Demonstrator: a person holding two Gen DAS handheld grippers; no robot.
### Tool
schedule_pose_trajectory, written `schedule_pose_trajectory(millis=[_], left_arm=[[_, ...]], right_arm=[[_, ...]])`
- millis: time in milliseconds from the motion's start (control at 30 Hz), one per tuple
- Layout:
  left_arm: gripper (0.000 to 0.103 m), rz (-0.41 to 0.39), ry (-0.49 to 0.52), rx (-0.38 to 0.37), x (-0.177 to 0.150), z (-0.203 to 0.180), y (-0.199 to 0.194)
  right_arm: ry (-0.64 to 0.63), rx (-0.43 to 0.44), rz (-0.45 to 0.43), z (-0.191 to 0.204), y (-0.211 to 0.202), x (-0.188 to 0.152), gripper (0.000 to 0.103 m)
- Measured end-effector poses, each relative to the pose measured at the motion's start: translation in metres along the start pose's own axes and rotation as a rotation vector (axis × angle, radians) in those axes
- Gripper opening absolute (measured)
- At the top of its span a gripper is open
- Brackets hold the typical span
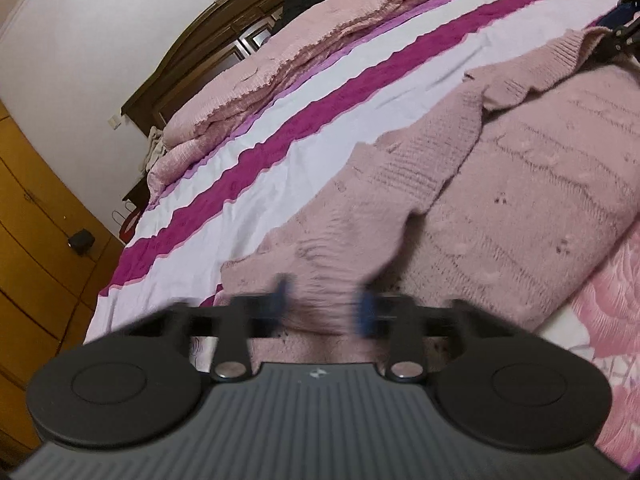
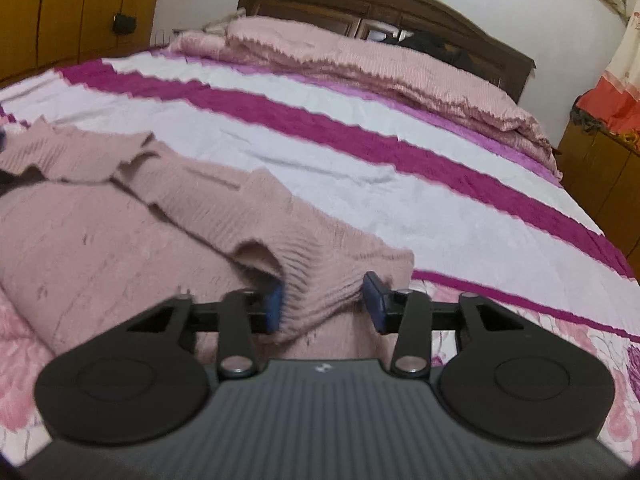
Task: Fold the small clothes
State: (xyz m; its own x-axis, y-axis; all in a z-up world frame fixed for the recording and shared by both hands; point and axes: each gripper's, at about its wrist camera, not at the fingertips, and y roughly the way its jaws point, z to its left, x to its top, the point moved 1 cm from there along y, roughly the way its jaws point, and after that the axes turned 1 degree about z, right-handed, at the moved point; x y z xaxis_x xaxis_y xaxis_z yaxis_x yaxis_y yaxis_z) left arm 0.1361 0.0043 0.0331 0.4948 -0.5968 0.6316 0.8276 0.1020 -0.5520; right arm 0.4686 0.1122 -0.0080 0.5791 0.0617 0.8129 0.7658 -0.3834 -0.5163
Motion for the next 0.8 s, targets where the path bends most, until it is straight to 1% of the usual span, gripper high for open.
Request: schedule_pose_trajectory(millis=[33,100,167,300,367,400,467,500,533,567,600,633,667,733,800], left_arm=[[0.021,-0.002,-0.011,0.001,0.003,0.001,0.001],[0.017,-0.008,-0.015,0.011,0.009,0.005,0.006],[0.017,-0.004,-0.043,0.026,0.017,0.013,0.015],[0.018,0.026,-0.106,0.022,0.035,0.03,0.041],[0.019,0.047,-0.165,0.001,0.043,0.04,0.057],[0.022,0.061,-0.212,-0.026,0.046,0.045,0.064],[0.04,0.093,-0.324,-0.095,0.049,0.057,0.076],[0.058,0.106,-0.375,-0.119,0.049,0.063,0.08],[0.068,0.11,-0.412,-0.131,0.05,0.066,0.081],[0.071,0.107,-0.445,-0.138,0.049,0.07,0.081],[0.072,0.101,-0.457,-0.142,0.049,0.072,0.08],[0.073,0.094,-0.455,-0.146,0.049,0.073,0.078],[0.075,0.088,-0.446,-0.148,0.05,0.074,0.075],[0.081,0.069,-0.416,-0.139,0.049,0.074,0.065],[0.086,0.048,-0.395,-0.12,0.048,0.076,0.053]], right_arm=[[0.002,0.003,-0.01,-0.001,0.0,0.002,0.016],[0.011,0.004,-0.026,-0.002,0.003,0.007,0.01],[0.01,-0.006,-0.036,-0.003,0.008,0.012,0.01],[0.042,-0.026,-0.035,-0.01,0.025,0.026,0.01],[0.055,-0.042,-0.02,-0.012,0.037,0.034,0.01],[0.067,-0.049,-0.008,-0.012,0.042,0.035,0.011],[0.118,-0.043,0.033,-0.016,0.053,0.039,0.013],[0.146,-0.031,0.053,-0.017,0.057,0.04,0.021],[0.173,-0.013,0.067,-0.018,0.06,0.039,0.028],[0.196,0.003,0.069,-0.019,0.06,0.038,0.043],[0.21,0.011,0.059,-0.019,0.059,0.036,0.055],[0.217,0.008,0.046,-0.019,0.056,0.034,0.06],[0.218,-0.006,0.031,-0.019,0.053,0.033,0.065],[0.222,-0.015,0.023,-0.019,0.048,0.03,0.065],[0.257,-0.013,0.001,-0.024,0.038,0.028,0.065]])
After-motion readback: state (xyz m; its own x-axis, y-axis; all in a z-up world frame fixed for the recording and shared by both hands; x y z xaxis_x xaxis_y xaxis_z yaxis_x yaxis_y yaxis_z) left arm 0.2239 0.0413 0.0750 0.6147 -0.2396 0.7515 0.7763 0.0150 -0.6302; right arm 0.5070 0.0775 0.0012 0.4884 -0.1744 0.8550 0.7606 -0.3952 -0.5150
